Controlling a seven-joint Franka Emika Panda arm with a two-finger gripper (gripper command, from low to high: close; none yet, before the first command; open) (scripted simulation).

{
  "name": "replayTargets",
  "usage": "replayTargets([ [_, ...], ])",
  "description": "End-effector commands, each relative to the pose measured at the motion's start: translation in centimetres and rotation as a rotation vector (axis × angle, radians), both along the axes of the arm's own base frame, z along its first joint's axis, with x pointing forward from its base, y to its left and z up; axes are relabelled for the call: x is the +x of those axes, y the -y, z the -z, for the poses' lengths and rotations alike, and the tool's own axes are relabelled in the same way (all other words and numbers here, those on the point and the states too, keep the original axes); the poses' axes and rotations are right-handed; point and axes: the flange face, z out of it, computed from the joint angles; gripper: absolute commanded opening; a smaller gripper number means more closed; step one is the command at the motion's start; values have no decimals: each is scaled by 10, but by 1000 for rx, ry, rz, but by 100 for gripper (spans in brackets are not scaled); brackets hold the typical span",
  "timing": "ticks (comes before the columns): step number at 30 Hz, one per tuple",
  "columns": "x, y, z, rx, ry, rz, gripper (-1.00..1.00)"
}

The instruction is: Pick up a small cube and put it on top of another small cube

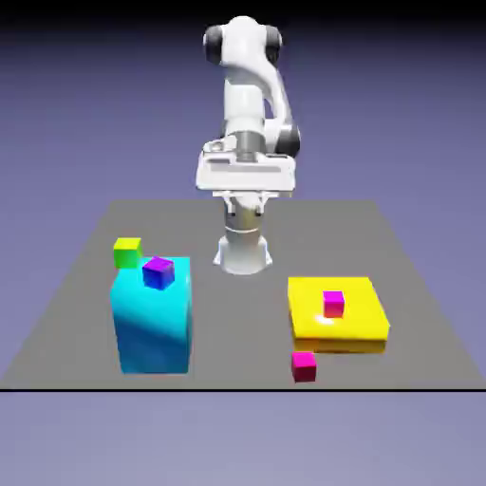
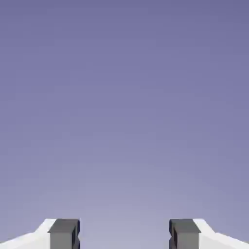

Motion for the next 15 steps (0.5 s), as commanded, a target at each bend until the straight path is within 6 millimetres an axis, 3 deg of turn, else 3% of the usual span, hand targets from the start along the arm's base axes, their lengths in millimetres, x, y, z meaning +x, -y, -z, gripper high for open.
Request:
replayTargets([
  [1, 9, -4, 5, -8, -40, -3, 0],
  [7, 62, -31, 42, -47, -280, -17, 0],
  [15, 117, -68, 107, -82, -589, -27, 0],
])
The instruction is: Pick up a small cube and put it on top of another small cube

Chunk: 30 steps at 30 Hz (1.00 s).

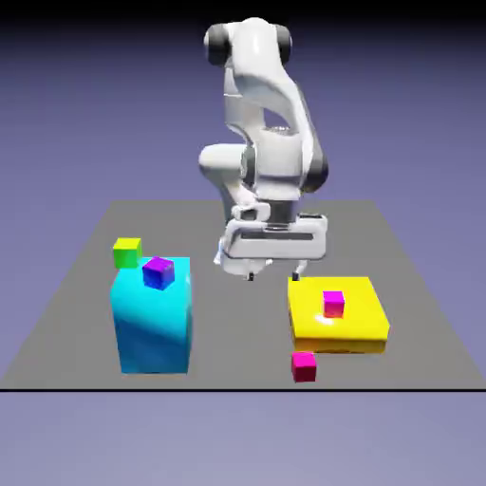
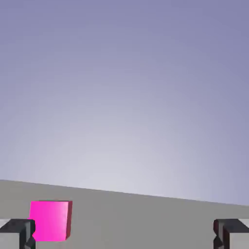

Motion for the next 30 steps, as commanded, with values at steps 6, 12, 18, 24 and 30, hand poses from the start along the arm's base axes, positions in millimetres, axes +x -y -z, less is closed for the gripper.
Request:
replayTargets([
  [6, 30, -24, 53, -16, -219, 6, 0],
  [12, 50, -46, 104, -21, -426, 16, 0],
  [18, 65, -61, 150, -15, -621, 35, 0],
  [24, 72, -66, 180, -4, -754, 55, 0],
  [30, 44, -64, 241, -4, -754, 55, -100],
])
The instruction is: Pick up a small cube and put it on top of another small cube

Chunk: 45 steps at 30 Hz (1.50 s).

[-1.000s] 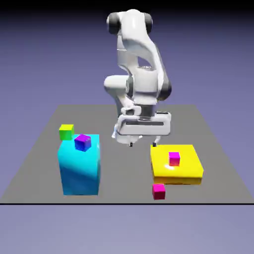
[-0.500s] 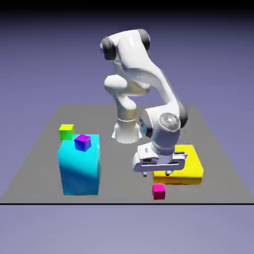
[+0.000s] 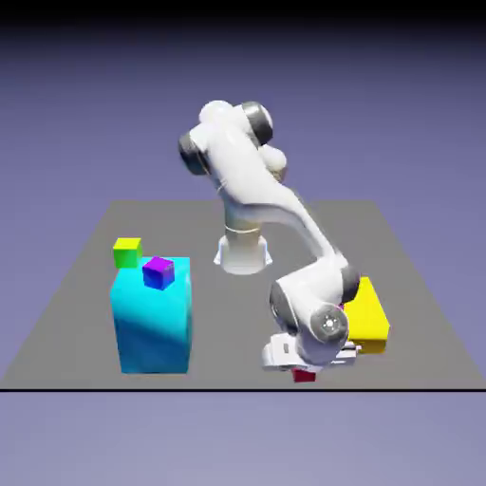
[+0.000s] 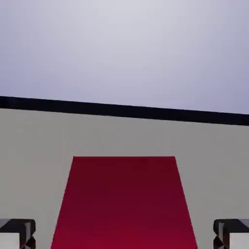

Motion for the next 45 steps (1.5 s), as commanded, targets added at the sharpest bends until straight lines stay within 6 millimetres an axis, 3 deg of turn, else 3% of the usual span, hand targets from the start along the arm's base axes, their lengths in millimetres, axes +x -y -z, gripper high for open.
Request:
replayTargets([
  [1, 9, -1, -18, -2, 0, 0, -100],
  [3, 26, -2, -55, -1, 0, 0, -100],
  [4, 25, -16, -67, -12, 40, -40, -100],
  [13, 13, 78, -135, -249, 219, 307, -100],
  [20, -13, 155, -200, -365, 369, 638, -100],
  [28, -69, 235, -275, -405, 529, 1068, -100],
  [33, -128, 322, -314, -346, 477, 1545, -100],
  [42, -212, 454, -332, -81, 72, 2174, -100],
  [44, -230, 475, -337, -1, 0, 2272, -100],
  [45, -230, 475, -337, 0, 0, 2272, -100],
])
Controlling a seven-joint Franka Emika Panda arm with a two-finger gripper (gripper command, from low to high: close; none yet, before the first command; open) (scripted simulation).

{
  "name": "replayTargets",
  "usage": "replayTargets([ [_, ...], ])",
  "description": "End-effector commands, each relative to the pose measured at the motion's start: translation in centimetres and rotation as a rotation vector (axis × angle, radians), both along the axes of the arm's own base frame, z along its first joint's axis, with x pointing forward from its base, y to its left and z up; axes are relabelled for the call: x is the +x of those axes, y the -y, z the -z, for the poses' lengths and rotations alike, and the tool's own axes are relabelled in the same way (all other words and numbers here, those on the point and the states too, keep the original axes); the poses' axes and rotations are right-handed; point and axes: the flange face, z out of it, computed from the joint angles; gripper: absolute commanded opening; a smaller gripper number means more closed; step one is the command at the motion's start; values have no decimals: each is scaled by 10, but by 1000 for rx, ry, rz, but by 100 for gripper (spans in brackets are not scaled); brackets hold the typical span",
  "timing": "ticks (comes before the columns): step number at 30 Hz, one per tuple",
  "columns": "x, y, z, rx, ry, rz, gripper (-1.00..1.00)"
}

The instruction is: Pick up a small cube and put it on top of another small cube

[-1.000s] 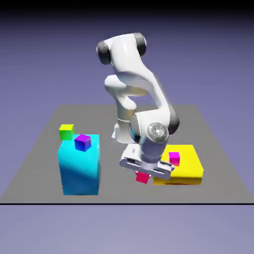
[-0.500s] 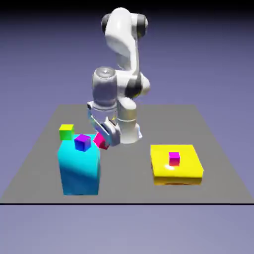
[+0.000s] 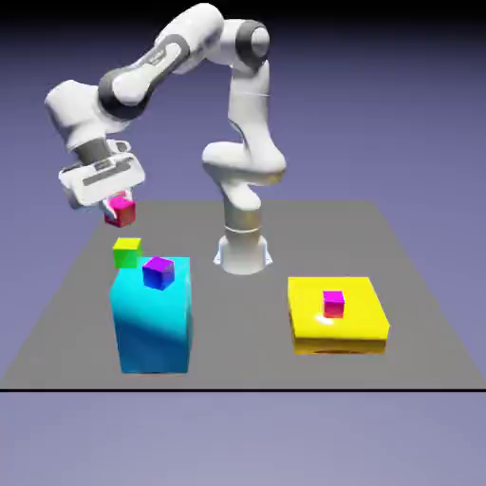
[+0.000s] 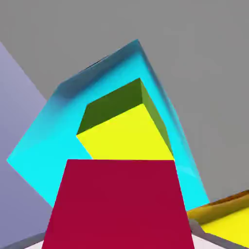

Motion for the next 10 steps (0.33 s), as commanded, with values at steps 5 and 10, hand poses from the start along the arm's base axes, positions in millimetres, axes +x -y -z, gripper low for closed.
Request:
replayTargets([
  [5, 16, -23, 61, 0, -1, -1, 100],
  [10, 0, 0, 0, 0, -1, -1, 100],
])
